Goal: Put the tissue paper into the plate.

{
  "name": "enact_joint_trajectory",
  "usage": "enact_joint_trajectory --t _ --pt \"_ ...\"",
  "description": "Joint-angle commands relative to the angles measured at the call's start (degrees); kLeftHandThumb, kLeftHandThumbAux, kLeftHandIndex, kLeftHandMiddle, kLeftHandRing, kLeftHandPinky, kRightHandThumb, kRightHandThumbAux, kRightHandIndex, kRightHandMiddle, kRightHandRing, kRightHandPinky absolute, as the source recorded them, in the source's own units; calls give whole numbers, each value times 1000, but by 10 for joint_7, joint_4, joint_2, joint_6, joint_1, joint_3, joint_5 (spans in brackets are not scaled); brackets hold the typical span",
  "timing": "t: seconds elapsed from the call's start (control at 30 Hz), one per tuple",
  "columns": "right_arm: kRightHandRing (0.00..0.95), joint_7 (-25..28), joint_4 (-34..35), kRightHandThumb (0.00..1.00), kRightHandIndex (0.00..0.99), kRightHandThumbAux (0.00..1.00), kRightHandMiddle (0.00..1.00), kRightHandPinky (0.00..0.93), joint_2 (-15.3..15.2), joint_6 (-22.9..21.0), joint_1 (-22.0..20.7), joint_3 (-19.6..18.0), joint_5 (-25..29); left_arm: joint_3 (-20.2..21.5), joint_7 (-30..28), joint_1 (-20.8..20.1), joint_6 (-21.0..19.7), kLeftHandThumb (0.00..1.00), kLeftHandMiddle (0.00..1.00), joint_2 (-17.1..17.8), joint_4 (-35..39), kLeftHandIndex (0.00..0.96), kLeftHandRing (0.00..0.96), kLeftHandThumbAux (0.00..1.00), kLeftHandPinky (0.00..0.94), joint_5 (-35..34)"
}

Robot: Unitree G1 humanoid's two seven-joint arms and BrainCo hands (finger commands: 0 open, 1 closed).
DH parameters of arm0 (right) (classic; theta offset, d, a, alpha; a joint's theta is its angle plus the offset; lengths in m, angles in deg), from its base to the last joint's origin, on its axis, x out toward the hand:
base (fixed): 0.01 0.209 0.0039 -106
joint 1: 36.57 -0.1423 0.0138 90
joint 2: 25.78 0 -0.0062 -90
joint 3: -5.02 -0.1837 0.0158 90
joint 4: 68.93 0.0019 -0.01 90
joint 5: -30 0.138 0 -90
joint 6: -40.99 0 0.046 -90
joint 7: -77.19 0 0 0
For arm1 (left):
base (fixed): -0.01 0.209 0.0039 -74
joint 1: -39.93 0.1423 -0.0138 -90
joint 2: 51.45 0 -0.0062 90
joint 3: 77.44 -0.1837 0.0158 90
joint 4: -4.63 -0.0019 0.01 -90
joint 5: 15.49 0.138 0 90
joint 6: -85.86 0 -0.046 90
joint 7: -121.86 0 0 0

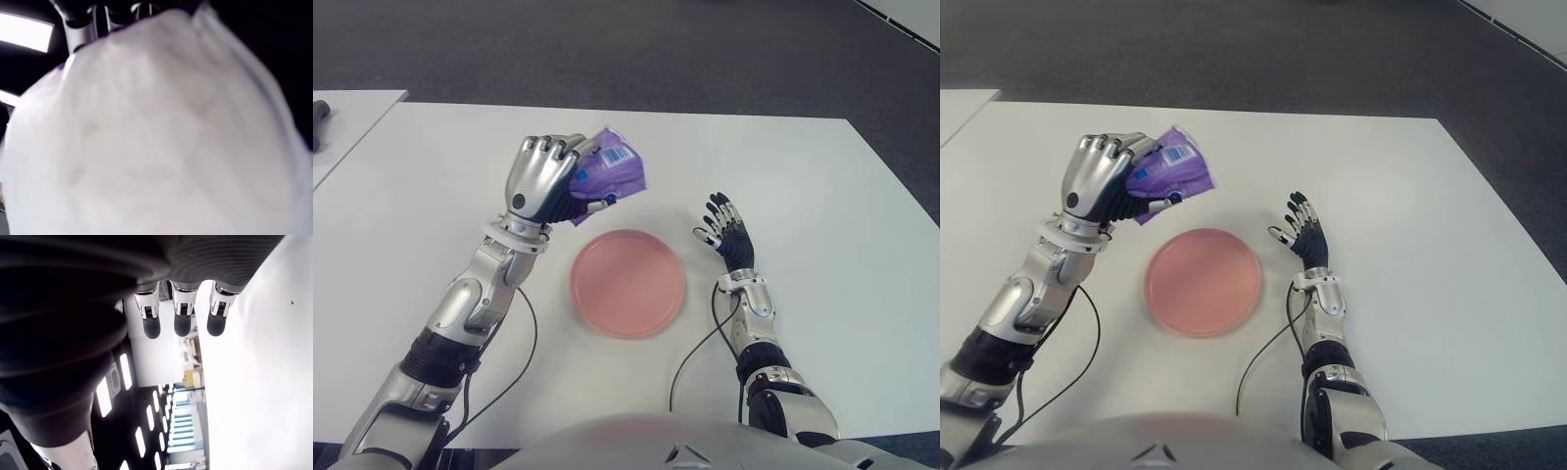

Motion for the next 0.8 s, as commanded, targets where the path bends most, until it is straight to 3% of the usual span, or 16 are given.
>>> enact_joint_trajectory --t 0.03,0.13,0.3,0.8 --pt "13 -2 -45 33 46 833 19 71 12 -11 51 -5 10 -53 39 -21 42 855 535 -28 -62 401 845 667 825 36" --pt "13 -2 -44 33 46 833 19 71 13 -11 51 -5 9 -88 81 -34 53 855 536 -40 -107 402 845 667 825 79" --pt "13 -2 -43 33 46 833 19 71 13 -10 52 -5 9 -137 94 -20 41 855 538 -51 -116 402 841 666 827 141" --pt "13 -2 -41 33 46 833 19 71 15 -9 54 -4 8 -155 56 -2 76 851 539 -7 -94 398 838 667 832 151"
